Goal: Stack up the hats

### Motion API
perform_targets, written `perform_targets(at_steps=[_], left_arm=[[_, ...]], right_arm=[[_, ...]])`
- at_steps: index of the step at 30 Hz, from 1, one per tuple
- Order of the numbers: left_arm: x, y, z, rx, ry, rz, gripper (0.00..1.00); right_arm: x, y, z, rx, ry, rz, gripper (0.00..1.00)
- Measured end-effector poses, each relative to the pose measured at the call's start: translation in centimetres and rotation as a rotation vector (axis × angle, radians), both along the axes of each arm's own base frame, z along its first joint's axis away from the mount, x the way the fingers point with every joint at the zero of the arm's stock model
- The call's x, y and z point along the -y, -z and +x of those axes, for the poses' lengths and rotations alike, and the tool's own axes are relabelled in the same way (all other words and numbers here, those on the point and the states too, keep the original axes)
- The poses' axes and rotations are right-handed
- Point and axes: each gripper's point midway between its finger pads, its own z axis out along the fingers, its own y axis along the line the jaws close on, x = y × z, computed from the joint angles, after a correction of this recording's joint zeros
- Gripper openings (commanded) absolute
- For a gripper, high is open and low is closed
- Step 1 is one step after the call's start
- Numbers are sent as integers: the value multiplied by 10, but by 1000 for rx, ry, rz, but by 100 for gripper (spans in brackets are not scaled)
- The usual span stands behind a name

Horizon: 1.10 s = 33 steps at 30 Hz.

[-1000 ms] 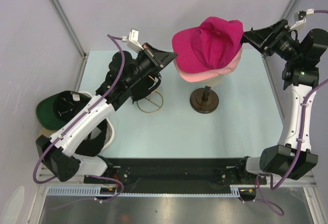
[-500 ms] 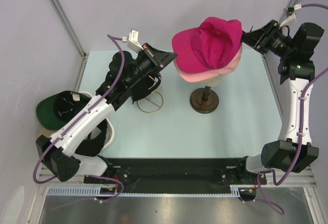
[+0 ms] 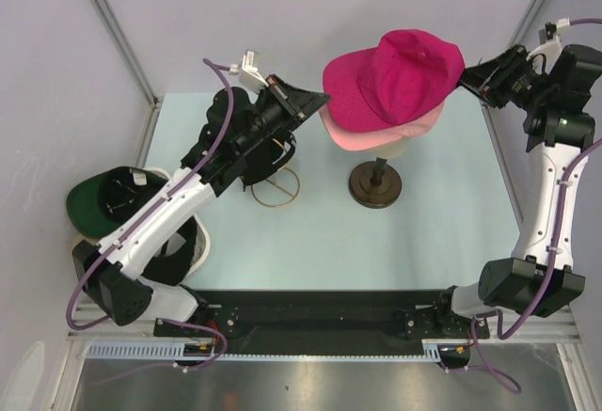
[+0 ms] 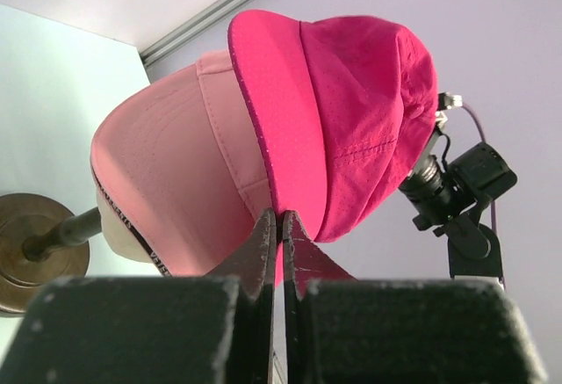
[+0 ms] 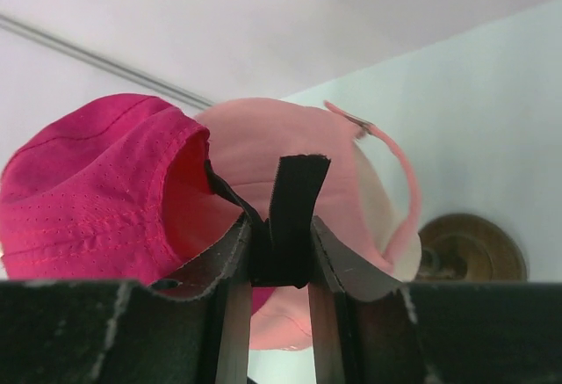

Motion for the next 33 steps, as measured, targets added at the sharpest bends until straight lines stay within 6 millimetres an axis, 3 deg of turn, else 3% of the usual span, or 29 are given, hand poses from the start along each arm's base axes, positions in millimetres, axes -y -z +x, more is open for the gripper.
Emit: perform_targets(at_steps=[10, 21, 33], left_arm=[[2, 13, 3, -56, -4, 13, 0], [1, 32, 10, -113, -36, 50, 0], [-4, 38, 3, -151, -43, 70, 0]], right_arm=[[12, 48, -4, -187, 71, -45, 0], [11, 96, 12, -316, 92, -139, 0], [1, 108, 17, -328, 80, -201, 0]])
